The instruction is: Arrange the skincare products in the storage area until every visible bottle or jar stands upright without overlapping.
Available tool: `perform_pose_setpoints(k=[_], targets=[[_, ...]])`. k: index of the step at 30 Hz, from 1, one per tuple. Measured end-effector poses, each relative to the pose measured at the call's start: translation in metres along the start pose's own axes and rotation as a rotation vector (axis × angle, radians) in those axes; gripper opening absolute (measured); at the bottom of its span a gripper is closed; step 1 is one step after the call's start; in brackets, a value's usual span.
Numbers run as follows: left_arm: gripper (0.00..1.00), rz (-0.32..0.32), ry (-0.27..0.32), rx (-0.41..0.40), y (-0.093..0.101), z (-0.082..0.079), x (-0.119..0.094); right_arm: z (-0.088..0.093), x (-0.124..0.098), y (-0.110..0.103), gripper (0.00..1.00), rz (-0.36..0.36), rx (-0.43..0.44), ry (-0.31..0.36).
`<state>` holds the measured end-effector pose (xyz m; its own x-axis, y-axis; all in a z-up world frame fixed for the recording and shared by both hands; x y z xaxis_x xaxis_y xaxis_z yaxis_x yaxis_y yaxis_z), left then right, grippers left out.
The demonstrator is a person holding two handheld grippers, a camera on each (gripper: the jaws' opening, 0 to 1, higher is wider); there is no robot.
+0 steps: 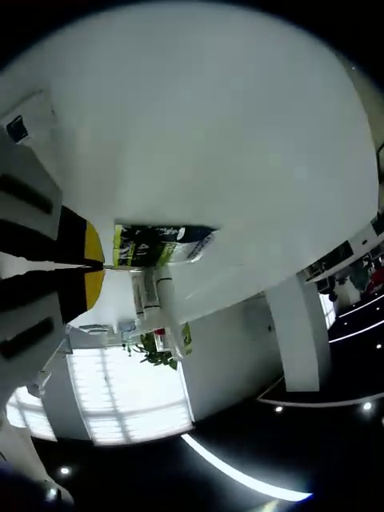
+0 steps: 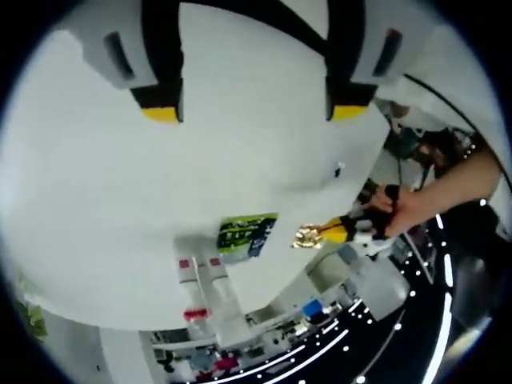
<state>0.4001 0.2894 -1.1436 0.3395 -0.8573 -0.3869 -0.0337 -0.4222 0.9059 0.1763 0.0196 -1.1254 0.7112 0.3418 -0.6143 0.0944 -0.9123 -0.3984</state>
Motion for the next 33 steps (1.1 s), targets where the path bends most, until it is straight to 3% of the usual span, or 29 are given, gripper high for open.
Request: perform_pose_setpoints(k=[8,17,19,33], targets=[[0.01,-0.036,-0.006,0.019,-0.012,-0.025,0.019,-0.004,0.0,0.008,0.76,0.019,0.051,0.016],[0.01,-0.058,0.031,0.007,-0.024,-0.065,0.033,0.002,-0.003,0.011,0.77,0.042,0.089,-0.016],[0.01,-0.081,0.025,0.018,-0.03,-0.078,0.048,0.002,-0.006,0.015,0.77,0.072,0.096,-0.024],[0.02,-0.146,-0.048,0.075,-0.038,-0.087,0.068,0.005,-0.007,0.014,0.77,0.093,0.134,-0.039]])
Point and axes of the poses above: the point that each gripper's makers call its tool centre point, and the gripper's own axes: x roughly forward along the fingers, y roughly to its right, z roughly out of its underside, the point moved 10 cm from there along -x, roughly backward along the fingers, and after that the axes turned 7 degrees about y, right-handed, at the moved point
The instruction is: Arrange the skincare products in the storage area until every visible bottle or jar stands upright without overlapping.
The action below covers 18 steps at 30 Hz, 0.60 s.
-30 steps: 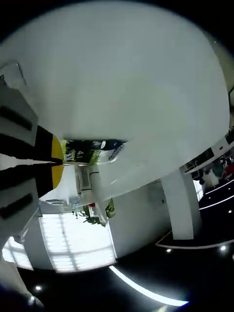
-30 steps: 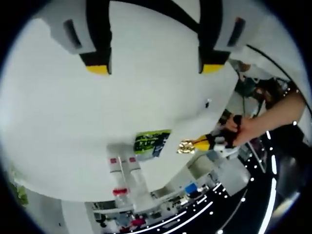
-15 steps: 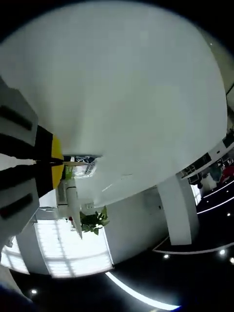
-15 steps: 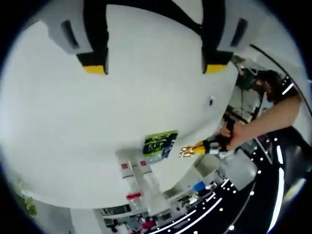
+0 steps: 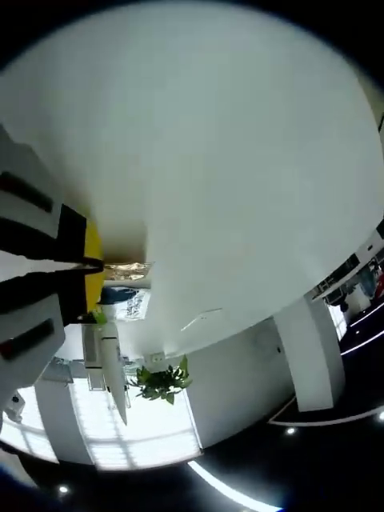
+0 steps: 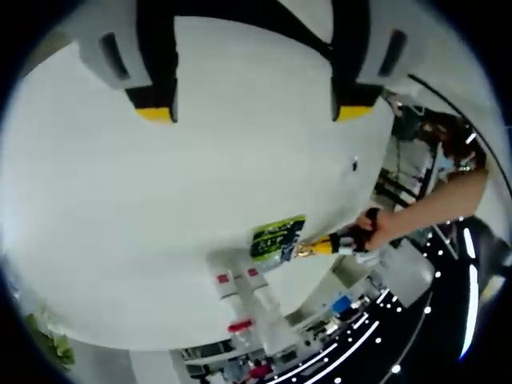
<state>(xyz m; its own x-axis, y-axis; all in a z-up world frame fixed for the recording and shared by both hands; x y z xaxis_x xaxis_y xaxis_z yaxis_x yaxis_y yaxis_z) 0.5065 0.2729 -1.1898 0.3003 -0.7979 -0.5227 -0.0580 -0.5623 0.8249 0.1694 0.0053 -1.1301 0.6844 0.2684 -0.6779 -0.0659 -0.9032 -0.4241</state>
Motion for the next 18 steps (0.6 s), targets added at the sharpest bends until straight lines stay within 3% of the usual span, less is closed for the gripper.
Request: perform_pose_setpoints(k=[9,18], targets=[[0.05,-0.048,-0.036,0.112,-0.0015,-0.0055,-0.0003,0.0022,0.0048,-0.0059,0.76,-0.038,0.008,-0.012],[0.12,-0.05,-0.014,0.121,0.0018,-0.0085,-0.0025,0.0046,0.0047,-0.0069,0.76,-0.051,0.015,-0.015]])
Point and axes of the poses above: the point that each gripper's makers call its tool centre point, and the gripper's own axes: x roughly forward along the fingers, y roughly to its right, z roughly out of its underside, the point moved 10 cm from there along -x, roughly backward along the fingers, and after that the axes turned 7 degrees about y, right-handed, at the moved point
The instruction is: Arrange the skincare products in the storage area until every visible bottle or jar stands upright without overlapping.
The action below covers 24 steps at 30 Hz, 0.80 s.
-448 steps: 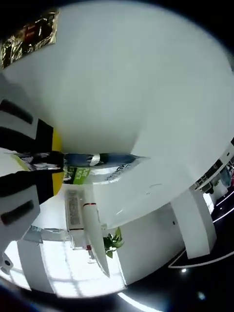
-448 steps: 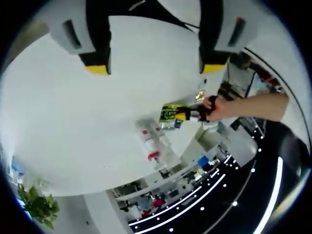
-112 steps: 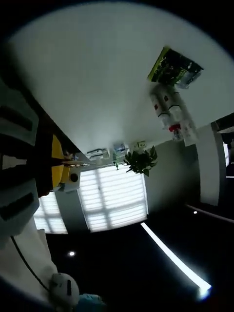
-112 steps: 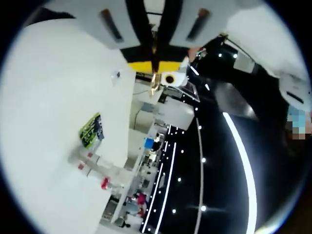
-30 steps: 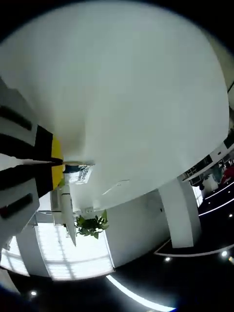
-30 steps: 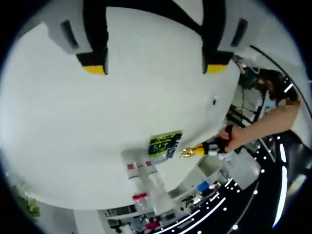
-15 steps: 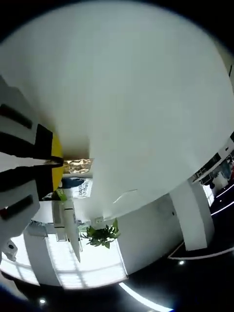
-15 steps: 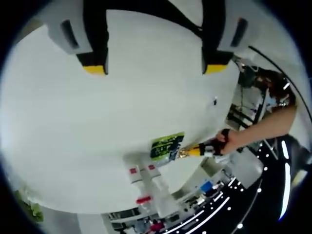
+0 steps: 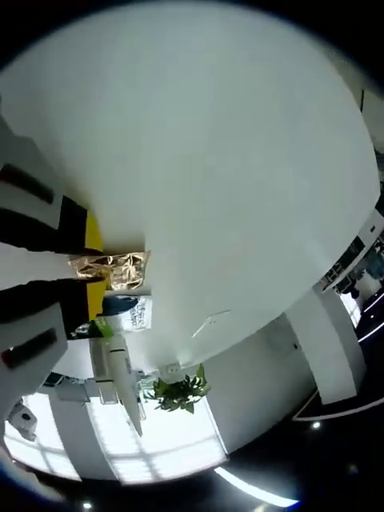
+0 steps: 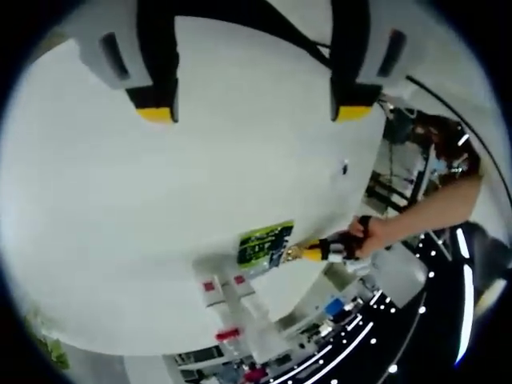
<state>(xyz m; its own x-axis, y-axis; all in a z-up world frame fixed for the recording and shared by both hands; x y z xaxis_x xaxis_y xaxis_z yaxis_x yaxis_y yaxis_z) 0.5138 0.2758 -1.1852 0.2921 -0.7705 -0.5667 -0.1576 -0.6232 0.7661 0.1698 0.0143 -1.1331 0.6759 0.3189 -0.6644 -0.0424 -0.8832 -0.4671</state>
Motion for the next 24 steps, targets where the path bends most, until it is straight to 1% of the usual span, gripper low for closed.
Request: perform_pose_setpoints(k=[3,6,8,12,15,16,18,21,22,23,24], targets=[[0.16,-0.012,0.012,0.001,0.001,-0.001,-0.003,0.0,0.0,0.0,0.76,-0.002,0.003,0.006],[0.2,-0.016,0.009,-0.003,0.001,0.0,-0.006,0.001,-0.001,0.001,0.76,-0.005,0.005,0.006],[0.22,-0.026,0.011,0.009,0.002,0.0,-0.009,0.001,-0.001,0.0,0.76,-0.01,0.002,0.011],[0.31,-0.058,0.033,0.063,0.0,0.001,-0.022,0.001,-0.001,-0.002,0.76,-0.019,-0.004,0.024],[0.38,-0.079,0.04,0.128,0.001,0.008,-0.037,0.0,-0.001,-0.003,0.76,-0.027,-0.007,0.032],[0.38,-0.08,0.039,0.138,0.001,0.01,-0.039,0.0,-0.001,-0.003,0.76,-0.03,-0.008,0.035],[0.38,-0.08,0.027,0.187,0.002,0.017,-0.047,0.0,-0.001,-0.005,0.76,-0.036,-0.013,0.038],[0.39,-0.078,-0.004,0.319,0.005,0.039,-0.068,0.0,-0.001,-0.01,0.76,-0.052,-0.027,0.047],[0.39,-0.083,-0.019,0.345,0.006,0.045,-0.072,0.0,-0.002,-0.011,0.76,-0.055,-0.031,0.048],[0.41,-0.081,-0.041,0.398,0.006,0.05,-0.077,0.001,-0.002,-0.012,0.76,-0.061,-0.036,0.05],[0.45,-0.099,-0.063,0.475,0.002,0.056,-0.082,0.002,-0.003,-0.013,0.76,-0.063,-0.039,0.051]])
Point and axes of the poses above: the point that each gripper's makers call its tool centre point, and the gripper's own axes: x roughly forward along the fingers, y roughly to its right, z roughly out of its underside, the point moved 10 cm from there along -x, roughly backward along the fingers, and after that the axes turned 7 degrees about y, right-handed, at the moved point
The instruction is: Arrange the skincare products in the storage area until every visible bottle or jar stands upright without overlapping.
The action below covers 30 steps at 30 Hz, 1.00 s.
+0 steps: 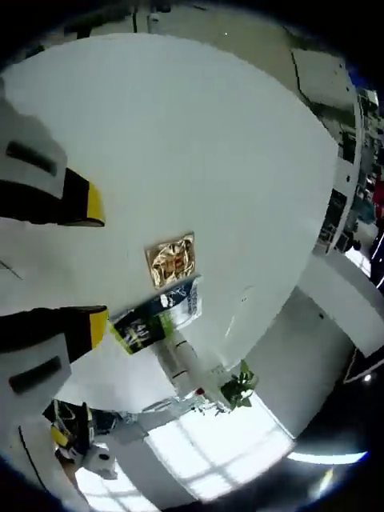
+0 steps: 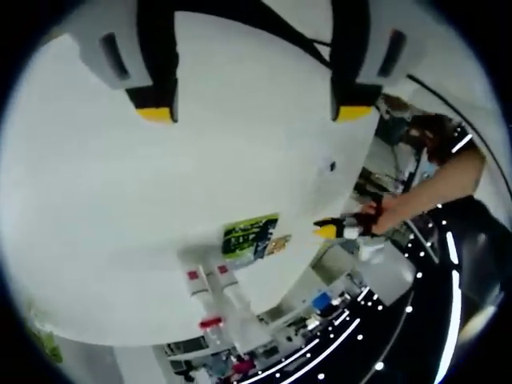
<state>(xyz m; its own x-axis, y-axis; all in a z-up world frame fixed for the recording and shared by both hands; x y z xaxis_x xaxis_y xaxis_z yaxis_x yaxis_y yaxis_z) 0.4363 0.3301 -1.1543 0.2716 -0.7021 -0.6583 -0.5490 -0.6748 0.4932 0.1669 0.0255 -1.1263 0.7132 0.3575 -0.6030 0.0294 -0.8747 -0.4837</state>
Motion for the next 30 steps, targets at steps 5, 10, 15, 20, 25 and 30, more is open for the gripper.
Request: perform_pose_setpoints(k=[5,10,15,20,25,30], targets=[[0.56,-0.022,-0.114,0.253,0.007,0.039,-0.01,0.006,-0.002,0.001,0.76,-0.015,0.0,0.002],[0.61,-0.06,-0.201,0.444,0.022,0.062,-0.016,0.006,-0.001,-0.002,0.76,-0.031,-0.005,0.014],[0.59,-0.024,-0.308,0.733,0.04,0.082,-0.014,0.004,-0.001,-0.006,0.76,-0.047,-0.025,0.034],[0.56,-0.027,-0.336,0.8,0.037,0.084,-0.011,0.004,-0.003,-0.007,0.76,-0.054,-0.032,0.044],[0.48,-0.003,-0.343,0.813,0.038,0.085,-0.009,0.006,-0.004,-0.006,0.75,-0.053,-0.028,0.046],[0.41,0.018,-0.351,0.828,0.037,0.087,-0.009,0.004,-0.001,-0.008,0.75,-0.06,-0.022,0.058]])
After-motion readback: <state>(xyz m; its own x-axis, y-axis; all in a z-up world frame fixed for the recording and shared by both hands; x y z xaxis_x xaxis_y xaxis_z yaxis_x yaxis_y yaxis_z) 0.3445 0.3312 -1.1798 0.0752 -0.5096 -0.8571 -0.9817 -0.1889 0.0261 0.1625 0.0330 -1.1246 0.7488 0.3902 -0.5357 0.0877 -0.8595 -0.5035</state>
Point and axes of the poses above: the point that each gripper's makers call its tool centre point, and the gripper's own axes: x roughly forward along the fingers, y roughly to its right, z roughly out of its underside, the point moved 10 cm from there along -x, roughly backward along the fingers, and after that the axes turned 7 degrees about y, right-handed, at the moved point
